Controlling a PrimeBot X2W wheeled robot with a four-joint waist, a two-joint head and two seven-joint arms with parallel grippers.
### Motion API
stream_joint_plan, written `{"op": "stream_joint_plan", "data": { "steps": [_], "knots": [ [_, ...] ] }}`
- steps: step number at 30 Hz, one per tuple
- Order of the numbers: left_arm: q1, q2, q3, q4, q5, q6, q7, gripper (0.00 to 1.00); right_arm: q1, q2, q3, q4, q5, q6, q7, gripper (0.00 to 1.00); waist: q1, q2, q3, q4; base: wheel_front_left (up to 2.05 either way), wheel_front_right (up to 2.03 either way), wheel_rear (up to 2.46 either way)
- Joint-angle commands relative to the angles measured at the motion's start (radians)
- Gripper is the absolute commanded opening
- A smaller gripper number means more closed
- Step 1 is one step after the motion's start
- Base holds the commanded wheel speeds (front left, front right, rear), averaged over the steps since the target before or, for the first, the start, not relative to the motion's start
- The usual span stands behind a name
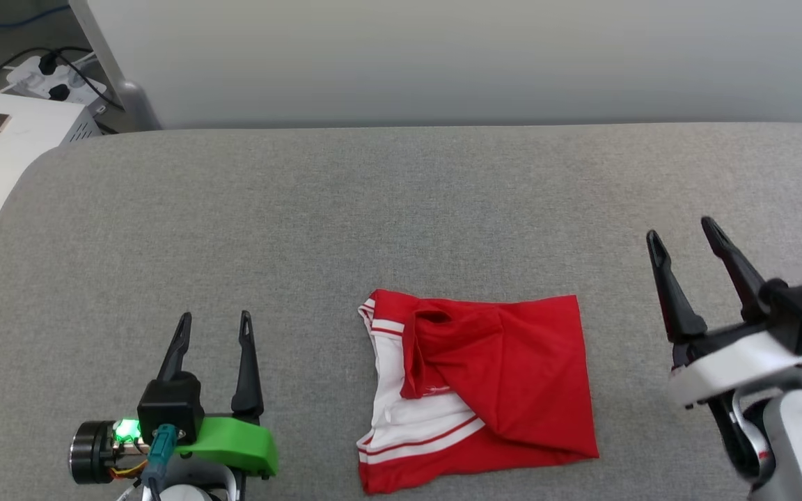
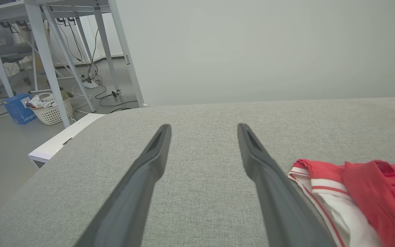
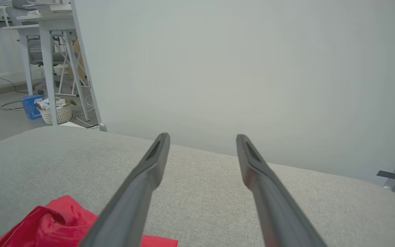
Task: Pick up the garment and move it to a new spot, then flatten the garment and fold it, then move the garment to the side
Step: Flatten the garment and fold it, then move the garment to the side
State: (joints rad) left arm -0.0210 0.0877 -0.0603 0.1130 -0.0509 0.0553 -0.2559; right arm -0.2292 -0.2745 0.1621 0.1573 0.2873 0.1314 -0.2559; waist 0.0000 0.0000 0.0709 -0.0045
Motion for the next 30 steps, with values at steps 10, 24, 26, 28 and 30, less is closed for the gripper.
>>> {"op": "stream_joint_plan", "data": {
  "steps": [10,24,26,28,30],
  "knots": [
    [0.053,0.002,0.005,-0.009,-0.001,-0.015,-0.006,1.00,0.245,0.132,-0.104,-0.131,-0.076,-0.001,-0.006,1.00,0.0000,0.0000,-0.026,0.007,0.00,0.00,0.00],
    [0.049,0.003,0.006,-0.003,0.002,-0.022,-0.006,1.00,0.201,0.119,-0.145,-0.151,-0.086,-0.001,-0.006,1.00,0.0000,0.0000,-0.012,0.022,0.00,0.00,0.00],
    [0.045,0.003,0.005,-0.001,0.002,-0.022,-0.006,1.00,0.149,0.086,-0.150,-0.151,-0.079,-0.001,-0.006,1.00,0.0000,0.0000,-0.007,0.026,0.00,0.00,0.00],
    [0.041,0.002,0.004,0.000,0.002,-0.022,-0.006,1.00,0.090,0.049,-0.136,-0.147,-0.053,-0.001,0.003,1.00,0.0000,0.0000,-0.002,0.030,0.00,0.00,0.00],
    [0.036,0.001,0.004,0.001,0.002,-0.022,-0.006,1.00,0.030,-0.001,-0.096,-0.136,-0.008,-0.001,0.056,1.00,0.0000,0.0000,0.004,0.035,0.00,0.00,0.00]
  ]
}}
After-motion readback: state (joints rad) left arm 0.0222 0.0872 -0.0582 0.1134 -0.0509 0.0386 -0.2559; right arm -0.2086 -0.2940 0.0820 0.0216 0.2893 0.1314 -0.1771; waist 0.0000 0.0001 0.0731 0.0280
